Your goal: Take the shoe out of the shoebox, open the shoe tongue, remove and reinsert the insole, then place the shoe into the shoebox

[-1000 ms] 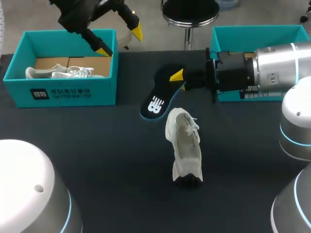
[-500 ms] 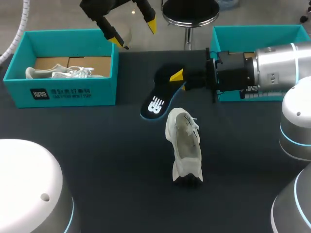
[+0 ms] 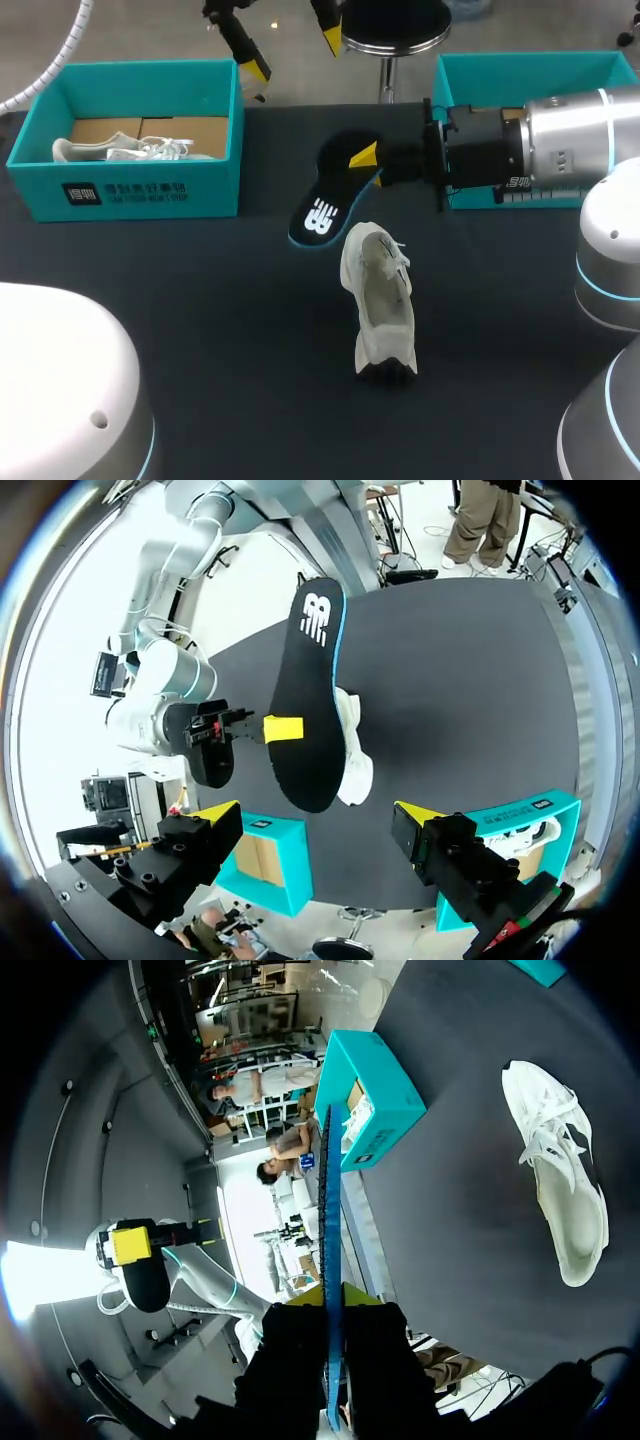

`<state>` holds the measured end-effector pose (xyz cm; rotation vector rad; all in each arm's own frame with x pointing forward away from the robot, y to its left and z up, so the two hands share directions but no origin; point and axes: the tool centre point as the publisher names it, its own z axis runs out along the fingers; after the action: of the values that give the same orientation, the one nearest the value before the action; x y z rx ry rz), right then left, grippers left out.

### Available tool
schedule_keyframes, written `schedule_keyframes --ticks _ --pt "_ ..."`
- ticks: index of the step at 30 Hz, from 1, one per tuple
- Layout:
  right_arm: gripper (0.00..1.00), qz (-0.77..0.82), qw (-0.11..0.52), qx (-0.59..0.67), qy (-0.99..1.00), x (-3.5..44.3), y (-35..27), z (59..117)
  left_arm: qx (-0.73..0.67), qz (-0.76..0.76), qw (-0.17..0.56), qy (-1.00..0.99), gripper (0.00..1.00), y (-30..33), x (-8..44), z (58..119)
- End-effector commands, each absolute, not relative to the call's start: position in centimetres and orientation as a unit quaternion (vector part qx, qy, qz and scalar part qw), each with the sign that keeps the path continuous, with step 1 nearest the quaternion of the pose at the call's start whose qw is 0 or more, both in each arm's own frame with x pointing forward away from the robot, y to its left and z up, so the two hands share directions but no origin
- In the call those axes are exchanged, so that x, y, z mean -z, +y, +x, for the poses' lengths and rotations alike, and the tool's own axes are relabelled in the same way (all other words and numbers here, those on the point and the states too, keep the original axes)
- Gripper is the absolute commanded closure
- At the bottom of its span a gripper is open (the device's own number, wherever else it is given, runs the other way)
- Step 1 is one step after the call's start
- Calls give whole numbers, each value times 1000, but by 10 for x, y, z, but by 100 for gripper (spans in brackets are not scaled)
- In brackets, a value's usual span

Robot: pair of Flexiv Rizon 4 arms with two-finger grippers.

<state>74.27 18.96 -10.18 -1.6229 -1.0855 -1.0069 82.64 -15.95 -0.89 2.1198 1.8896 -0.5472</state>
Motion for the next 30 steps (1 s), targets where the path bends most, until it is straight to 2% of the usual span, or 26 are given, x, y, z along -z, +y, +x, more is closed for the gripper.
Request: schedule_keyframes --ticks 1,14,18,30 --pt "100 -659 454 408 -439 102 192 742 181 731 111 649 0 -163 6 831" --pt "100 -656 454 411 -442 102 192 743 181 731 111 649 0 -163 6 831" --pt "100 -650 436 423 -457 108 194 743 181 731 111 649 0 -163 6 831" --pt "100 -642 446 440 -443 127 189 718 181 731 111 649 0 -163 6 831"
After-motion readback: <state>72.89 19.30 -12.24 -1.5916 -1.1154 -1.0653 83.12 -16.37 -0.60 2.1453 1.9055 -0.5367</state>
